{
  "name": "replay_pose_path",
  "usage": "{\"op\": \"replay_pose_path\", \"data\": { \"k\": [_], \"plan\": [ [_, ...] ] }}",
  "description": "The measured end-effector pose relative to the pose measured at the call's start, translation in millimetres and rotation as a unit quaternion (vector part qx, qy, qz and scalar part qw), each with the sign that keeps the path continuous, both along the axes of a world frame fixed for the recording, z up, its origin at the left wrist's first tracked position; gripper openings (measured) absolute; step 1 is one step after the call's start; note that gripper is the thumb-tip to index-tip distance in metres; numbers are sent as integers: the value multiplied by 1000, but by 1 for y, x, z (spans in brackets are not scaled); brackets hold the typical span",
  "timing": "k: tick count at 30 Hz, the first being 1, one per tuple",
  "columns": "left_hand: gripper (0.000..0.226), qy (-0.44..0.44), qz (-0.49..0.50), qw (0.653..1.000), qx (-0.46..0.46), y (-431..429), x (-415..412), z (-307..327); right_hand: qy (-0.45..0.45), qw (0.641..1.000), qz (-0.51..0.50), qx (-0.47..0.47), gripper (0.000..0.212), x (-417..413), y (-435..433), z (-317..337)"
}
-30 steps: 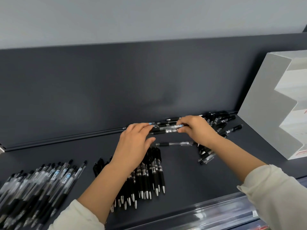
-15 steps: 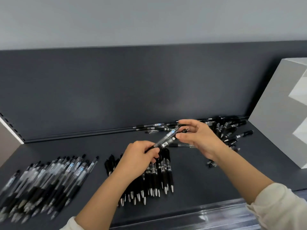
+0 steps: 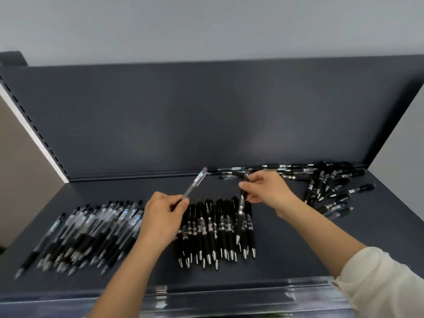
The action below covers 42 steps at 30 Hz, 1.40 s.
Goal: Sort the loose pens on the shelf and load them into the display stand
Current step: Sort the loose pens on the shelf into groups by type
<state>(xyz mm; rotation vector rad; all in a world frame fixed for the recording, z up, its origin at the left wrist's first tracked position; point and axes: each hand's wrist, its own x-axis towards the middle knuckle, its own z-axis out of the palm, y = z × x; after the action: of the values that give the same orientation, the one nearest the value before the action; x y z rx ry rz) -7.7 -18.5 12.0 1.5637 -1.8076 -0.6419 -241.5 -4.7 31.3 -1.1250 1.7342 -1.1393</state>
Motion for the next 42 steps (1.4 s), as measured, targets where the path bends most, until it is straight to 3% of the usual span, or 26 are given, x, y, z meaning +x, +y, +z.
{"op": "replay_pose_path", "data": {
  "k": [3,7,12,16,22,25,35,42],
  "plan": [
    [23,-3,21,1000,22,3,13,-5,153,987,29,37,27,9,-7,-5],
    [23,-14,43,999,9,8,30,-10,294,952,53,67,40,18,-17,-14],
    [26,-102,106,987,-61,12,62,-14,390,917,73,45,39,30,-17,-20],
    [21,-233,148,952,-133,16,90,-24,407,908,100,16,41,43,-17,-25],
    [28,-352,152,914,-131,18,107,-32,402,906,130,4,38,60,-20,-28],
    [40,-360,134,916,-118,18,108,-37,400,906,140,3,37,62,-20,-29],
    [21,-339,116,928,-99,10,102,-38,391,908,146,-20,36,60,-18,-30],
    [34,-350,88,926,-106,-1,81,-33,387,911,137,-32,37,53,-16,-32]
  ]
}}
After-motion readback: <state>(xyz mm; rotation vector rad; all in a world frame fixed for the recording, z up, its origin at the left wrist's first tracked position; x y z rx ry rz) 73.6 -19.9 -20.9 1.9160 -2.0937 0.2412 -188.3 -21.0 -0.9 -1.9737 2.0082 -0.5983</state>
